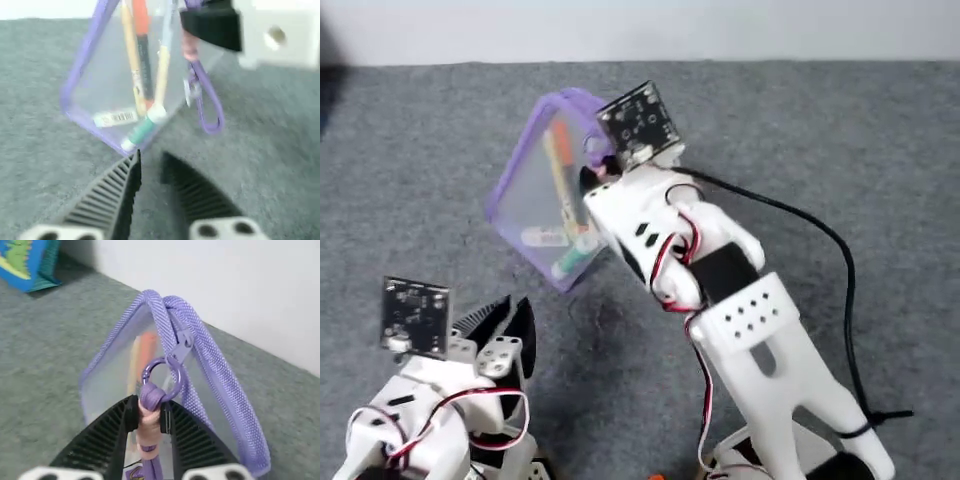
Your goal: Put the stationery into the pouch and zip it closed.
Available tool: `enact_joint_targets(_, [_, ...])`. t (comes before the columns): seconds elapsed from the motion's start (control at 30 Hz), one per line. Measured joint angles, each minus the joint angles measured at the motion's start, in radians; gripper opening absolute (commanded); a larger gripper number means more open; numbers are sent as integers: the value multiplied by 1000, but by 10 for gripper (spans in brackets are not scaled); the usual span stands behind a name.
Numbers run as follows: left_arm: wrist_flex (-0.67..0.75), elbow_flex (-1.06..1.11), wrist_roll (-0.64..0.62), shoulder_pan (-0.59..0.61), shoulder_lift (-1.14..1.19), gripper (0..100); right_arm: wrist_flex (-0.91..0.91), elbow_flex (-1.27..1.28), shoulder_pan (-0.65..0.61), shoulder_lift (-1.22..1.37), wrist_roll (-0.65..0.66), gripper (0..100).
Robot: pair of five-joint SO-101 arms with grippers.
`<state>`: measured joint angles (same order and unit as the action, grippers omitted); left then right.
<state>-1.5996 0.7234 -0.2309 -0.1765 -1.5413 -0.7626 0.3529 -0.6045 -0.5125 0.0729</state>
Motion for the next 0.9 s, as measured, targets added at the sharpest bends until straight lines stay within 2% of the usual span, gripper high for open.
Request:
enact_joint_targets(0.07, [0, -31, 0, 64, 0, 372, -21, 0, -32, -32, 3, 7])
enact_joint_targets(0.2, [9, -51, 21, 206, 0, 368, -68, 0, -104, -103, 64, 7])
enact_joint_targets(0.33, [9, -81, 69, 288, 0, 368, -117, 0, -127, -161, 133, 7])
enact_joint_targets(0.77, [9, -110, 75, 319, 0, 367, -219, 0, -270, -316, 371, 7])
enact_joint_targets(0.9, [9, -110, 75, 407, 0, 367, -219, 54, -288, -356, 420, 7])
